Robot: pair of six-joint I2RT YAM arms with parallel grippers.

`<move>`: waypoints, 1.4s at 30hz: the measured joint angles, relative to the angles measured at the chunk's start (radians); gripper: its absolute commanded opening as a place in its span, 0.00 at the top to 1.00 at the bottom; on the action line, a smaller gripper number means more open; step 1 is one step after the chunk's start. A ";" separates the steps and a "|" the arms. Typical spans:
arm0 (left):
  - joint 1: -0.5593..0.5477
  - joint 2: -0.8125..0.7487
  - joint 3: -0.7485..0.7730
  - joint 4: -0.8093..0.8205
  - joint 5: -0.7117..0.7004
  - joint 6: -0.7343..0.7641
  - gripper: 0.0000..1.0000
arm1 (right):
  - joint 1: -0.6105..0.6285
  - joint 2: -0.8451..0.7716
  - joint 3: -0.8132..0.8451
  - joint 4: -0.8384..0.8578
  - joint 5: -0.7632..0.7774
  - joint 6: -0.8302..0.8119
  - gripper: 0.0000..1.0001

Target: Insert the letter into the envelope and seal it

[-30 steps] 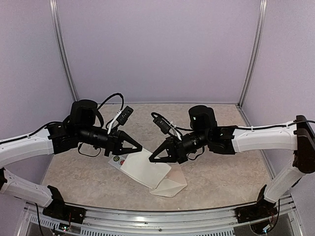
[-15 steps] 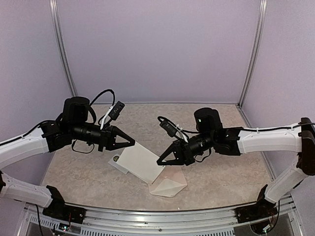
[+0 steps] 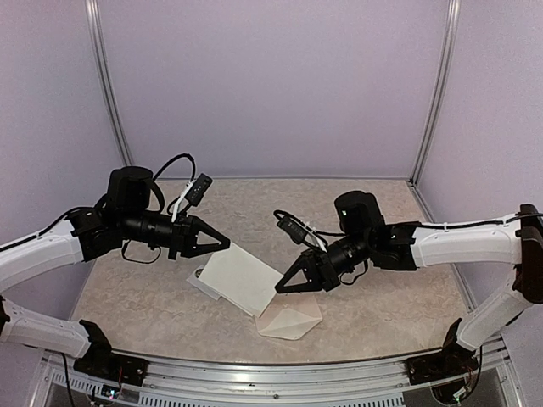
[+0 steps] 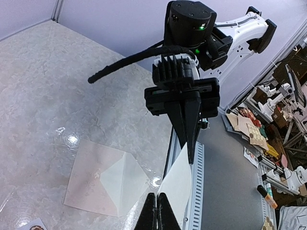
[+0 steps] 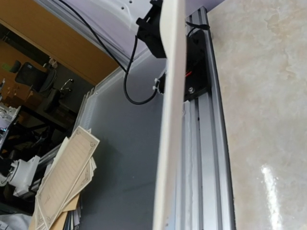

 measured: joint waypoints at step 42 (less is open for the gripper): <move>-0.266 -0.091 -0.219 0.655 -0.563 -0.216 1.00 | -0.023 -0.198 -0.201 0.414 0.512 0.178 0.10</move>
